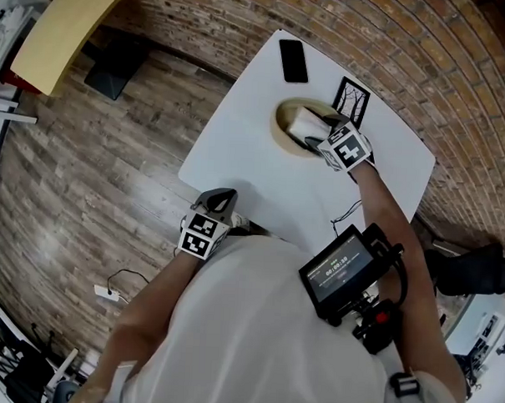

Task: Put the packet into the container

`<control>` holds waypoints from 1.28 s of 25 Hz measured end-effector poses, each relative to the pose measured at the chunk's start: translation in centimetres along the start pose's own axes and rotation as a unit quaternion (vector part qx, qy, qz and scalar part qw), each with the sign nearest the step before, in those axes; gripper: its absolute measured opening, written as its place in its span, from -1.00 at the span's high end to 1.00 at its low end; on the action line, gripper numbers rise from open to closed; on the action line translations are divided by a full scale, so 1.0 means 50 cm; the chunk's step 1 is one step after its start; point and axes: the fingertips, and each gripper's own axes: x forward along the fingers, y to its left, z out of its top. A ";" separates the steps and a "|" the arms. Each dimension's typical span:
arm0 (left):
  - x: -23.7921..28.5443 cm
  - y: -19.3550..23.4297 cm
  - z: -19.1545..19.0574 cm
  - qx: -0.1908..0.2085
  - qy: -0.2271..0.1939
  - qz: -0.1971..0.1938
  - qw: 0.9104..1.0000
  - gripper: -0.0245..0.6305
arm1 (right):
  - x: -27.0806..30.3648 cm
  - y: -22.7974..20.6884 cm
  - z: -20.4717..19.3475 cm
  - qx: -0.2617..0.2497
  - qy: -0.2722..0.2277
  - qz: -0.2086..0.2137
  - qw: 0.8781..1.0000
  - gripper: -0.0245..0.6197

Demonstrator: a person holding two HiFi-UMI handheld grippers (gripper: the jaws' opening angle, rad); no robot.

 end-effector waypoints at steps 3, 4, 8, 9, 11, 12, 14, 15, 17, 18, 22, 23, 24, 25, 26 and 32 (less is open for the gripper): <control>0.006 0.010 0.004 0.007 0.001 -0.004 1.000 0.90 | -0.009 -0.015 0.008 0.016 -0.020 -0.015 1.000 -0.02; 0.008 0.014 0.007 0.010 0.001 -0.005 1.000 0.90 | -0.014 -0.022 0.014 0.021 -0.030 -0.025 0.999 -0.02; 0.008 0.014 0.009 0.018 0.002 -0.009 1.000 0.90 | -0.053 -0.031 0.028 0.038 -0.073 -0.055 0.995 -0.02; 0.008 0.008 0.010 0.021 0.002 -0.010 1.000 0.90 | -0.066 -0.029 0.027 0.040 -0.083 -0.061 0.994 -0.02; 0.007 -0.008 0.013 0.028 0.001 -0.012 1.000 0.90 | -0.095 -0.021 0.019 0.040 -0.103 -0.072 0.991 -0.01; 0.005 -0.019 0.016 0.032 0.001 -0.013 0.999 0.90 | -0.112 -0.014 0.012 0.039 -0.113 -0.077 0.990 -0.01; -0.001 -0.041 0.023 0.044 -0.002 -0.017 0.999 0.90 | -0.146 0.001 -0.001 0.044 -0.134 -0.091 0.986 0.09; -0.005 -0.048 0.028 0.050 -0.003 -0.019 0.999 0.90 | -0.161 0.010 -0.005 0.052 -0.145 -0.096 0.983 0.12; -0.013 -0.069 0.031 0.061 -0.005 -0.023 0.998 0.90 | -0.189 0.031 -0.023 0.075 -0.165 -0.101 0.978 0.19; -0.017 -0.084 0.029 0.067 -0.005 -0.025 0.997 0.90 | -0.202 0.042 -0.039 0.086 -0.173 -0.105 0.976 0.25; -0.028 -0.120 0.037 0.092 -0.013 -0.035 0.995 0.90 | -0.263 0.070 -0.092 0.136 -0.216 -0.138 0.957 0.76; -0.030 -0.127 0.041 0.092 -0.016 -0.034 0.995 0.90 | -0.279 0.078 -0.097 0.146 -0.231 -0.142 0.951 0.88; -0.033 -0.135 0.043 0.092 -0.019 -0.033 0.995 0.90 | -0.294 0.087 -0.101 0.154 -0.246 -0.142 0.946 0.90; -0.034 -0.145 0.043 0.093 -0.021 -0.032 0.995 0.90 | -0.309 0.098 -0.107 0.161 -0.259 -0.140 0.942 0.90; -0.035 -0.155 0.042 0.095 -0.021 -0.033 0.995 0.90 | -0.323 0.109 -0.116 0.168 -0.270 -0.138 0.938 0.90; -0.033 -0.211 0.045 0.120 -0.025 -0.051 0.991 0.90 | -0.378 0.193 -0.190 0.215 -0.311 -0.131 0.916 0.90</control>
